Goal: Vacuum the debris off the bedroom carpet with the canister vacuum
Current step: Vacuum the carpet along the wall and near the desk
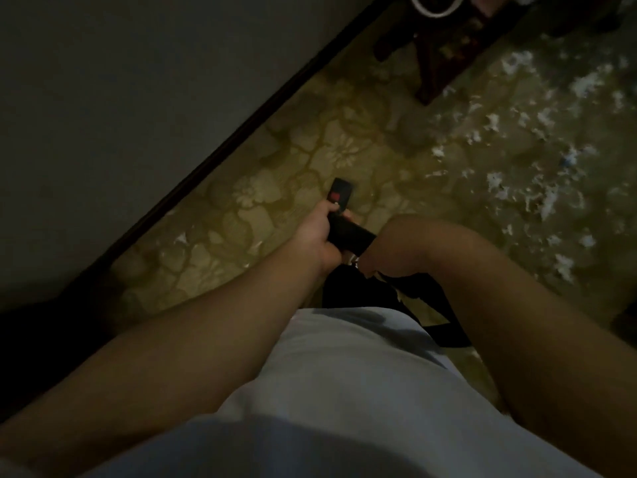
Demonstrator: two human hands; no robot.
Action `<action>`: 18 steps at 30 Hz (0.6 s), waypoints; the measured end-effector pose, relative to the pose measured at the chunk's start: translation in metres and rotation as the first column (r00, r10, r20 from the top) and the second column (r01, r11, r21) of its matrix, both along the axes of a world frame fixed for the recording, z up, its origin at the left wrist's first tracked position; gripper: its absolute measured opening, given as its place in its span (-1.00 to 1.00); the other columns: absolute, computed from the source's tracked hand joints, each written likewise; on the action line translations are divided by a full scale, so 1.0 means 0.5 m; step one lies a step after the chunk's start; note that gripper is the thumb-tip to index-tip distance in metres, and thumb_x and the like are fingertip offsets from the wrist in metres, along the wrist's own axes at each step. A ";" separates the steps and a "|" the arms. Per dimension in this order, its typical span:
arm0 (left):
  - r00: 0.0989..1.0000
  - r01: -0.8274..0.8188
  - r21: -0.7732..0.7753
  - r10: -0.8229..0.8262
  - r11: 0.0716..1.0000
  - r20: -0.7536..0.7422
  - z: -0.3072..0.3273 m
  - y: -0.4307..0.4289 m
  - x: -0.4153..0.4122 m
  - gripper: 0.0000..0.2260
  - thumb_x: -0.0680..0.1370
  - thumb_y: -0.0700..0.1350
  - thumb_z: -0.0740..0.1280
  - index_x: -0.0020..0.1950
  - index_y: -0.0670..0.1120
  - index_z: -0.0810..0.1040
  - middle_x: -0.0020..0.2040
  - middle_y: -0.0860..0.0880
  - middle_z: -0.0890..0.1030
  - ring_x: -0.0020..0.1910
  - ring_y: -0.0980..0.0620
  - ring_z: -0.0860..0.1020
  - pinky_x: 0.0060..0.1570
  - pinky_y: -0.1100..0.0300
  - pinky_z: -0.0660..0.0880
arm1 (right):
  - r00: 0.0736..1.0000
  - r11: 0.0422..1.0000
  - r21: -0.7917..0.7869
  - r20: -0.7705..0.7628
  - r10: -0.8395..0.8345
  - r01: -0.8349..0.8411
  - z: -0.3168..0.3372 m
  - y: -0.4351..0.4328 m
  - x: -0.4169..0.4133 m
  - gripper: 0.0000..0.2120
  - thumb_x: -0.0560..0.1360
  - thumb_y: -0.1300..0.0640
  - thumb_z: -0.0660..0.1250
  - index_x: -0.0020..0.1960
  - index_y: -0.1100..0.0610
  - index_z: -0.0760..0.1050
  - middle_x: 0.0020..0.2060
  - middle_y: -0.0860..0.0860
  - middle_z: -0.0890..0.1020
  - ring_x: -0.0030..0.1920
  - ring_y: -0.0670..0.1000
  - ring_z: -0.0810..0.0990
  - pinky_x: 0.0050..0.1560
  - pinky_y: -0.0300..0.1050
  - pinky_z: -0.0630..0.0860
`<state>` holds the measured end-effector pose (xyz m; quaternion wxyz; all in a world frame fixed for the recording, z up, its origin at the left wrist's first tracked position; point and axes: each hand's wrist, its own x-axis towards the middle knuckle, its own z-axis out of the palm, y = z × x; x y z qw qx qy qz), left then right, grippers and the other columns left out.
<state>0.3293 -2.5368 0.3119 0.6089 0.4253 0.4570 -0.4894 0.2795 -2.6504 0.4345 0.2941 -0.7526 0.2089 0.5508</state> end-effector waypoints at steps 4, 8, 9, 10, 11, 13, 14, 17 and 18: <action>0.977 -0.210 0.006 0.209 0.978 0.038 -0.003 0.164 0.044 -0.86 0.58 -0.15 0.31 0.11 -0.15 0.48 -0.34 -0.05 0.51 -0.40 0.03 0.49 -0.34 0.18 0.53 | 0.997 0.996 0.025 0.007 0.081 -0.082 -0.013 0.139 0.069 -0.85 0.56 0.08 0.43 -0.05 0.18 0.58 -0.18 0.09 0.55 -0.18 0.08 0.55 -0.21 -0.10 0.42; 0.933 -0.356 0.058 0.351 0.933 0.075 -0.010 0.350 0.067 -0.82 0.59 -0.14 0.33 0.18 -0.13 0.52 -0.25 -0.06 0.52 -0.36 0.04 0.50 -0.43 0.22 0.54 | 0.993 0.993 0.024 -0.023 0.112 -0.111 -0.036 0.310 0.120 -0.81 0.48 0.06 0.47 -0.06 0.18 0.57 -0.11 0.14 0.68 -0.14 0.12 0.65 -0.14 -0.08 0.51; 0.922 -0.383 0.068 0.378 0.921 0.082 -0.011 0.395 0.070 -0.81 0.58 -0.14 0.34 0.18 -0.12 0.53 -0.22 -0.07 0.53 -0.35 0.04 0.51 -0.43 0.21 0.55 | 0.993 0.993 0.023 -0.022 0.117 -0.117 -0.043 0.353 0.128 -0.79 0.46 0.06 0.47 -0.03 0.18 0.59 -0.07 0.16 0.71 -0.10 0.14 0.70 -0.12 -0.06 0.55; 0.911 -0.409 0.077 0.402 0.909 0.088 -0.015 0.441 0.072 -0.83 0.58 -0.15 0.35 0.16 -0.12 0.54 -0.21 -0.07 0.54 -0.34 0.05 0.51 -0.42 0.21 0.56 | 0.992 0.992 0.022 -0.017 0.122 -0.121 -0.049 0.395 0.134 -0.78 0.45 0.07 0.47 0.00 0.18 0.60 -0.04 0.17 0.72 -0.05 0.16 0.73 -0.10 -0.04 0.59; 0.901 -0.432 0.078 0.425 0.899 0.093 -0.017 0.485 0.072 -0.85 0.57 -0.15 0.35 0.13 -0.12 0.54 -0.20 -0.07 0.54 -0.33 0.05 0.51 -0.41 0.20 0.57 | 0.992 0.992 0.022 -0.013 0.123 -0.123 -0.056 0.438 0.139 -0.77 0.43 0.07 0.48 0.02 0.18 0.60 -0.05 0.18 0.72 -0.03 0.17 0.74 -0.08 -0.01 0.63; 0.880 -0.473 0.093 0.464 0.876 0.103 -0.022 0.575 0.071 -0.85 0.57 -0.16 0.35 0.13 -0.12 0.55 -0.19 -0.07 0.54 -0.32 0.05 0.52 -0.40 0.20 0.57 | 0.991 0.991 0.024 -0.008 0.131 -0.131 -0.069 0.524 0.145 -0.74 0.42 0.06 0.49 0.03 0.17 0.60 -0.08 0.17 0.72 -0.05 0.17 0.74 -0.04 0.02 0.68; 0.874 -0.485 0.106 0.475 0.868 0.105 -0.025 0.621 0.071 -0.84 0.57 -0.16 0.34 0.14 -0.12 0.55 -0.19 -0.07 0.55 -0.31 0.05 0.52 -0.41 0.20 0.56 | 0.989 0.989 0.028 -0.006 0.147 -0.147 -0.074 0.569 0.148 -0.74 0.41 0.05 0.49 0.03 0.16 0.60 -0.10 0.16 0.73 -0.07 0.16 0.74 -0.05 0.01 0.68; 0.851 -0.525 0.136 0.515 0.840 0.105 -0.041 0.755 0.074 -0.77 0.58 -0.13 0.34 0.23 -0.11 0.53 -0.20 -0.07 0.55 -0.31 0.05 0.54 -0.44 0.19 0.55 | 0.979 0.979 0.035 0.010 0.202 -0.202 -0.096 0.696 0.163 -0.75 0.43 0.01 0.50 -0.01 0.14 0.61 -0.14 0.15 0.73 -0.13 0.13 0.73 -0.15 -0.07 0.60; 0.837 -0.548 0.145 0.537 0.824 0.107 -0.046 0.797 0.074 -0.75 0.58 -0.13 0.34 0.26 -0.12 0.51 -0.21 -0.07 0.55 -0.33 0.05 0.54 -0.44 0.19 0.55 | 0.974 0.973 0.036 0.013 0.226 -0.226 -0.105 0.735 0.169 -0.75 0.43 -0.01 0.51 -0.02 0.14 0.61 -0.15 0.14 0.72 -0.15 0.12 0.71 -0.18 -0.09 0.57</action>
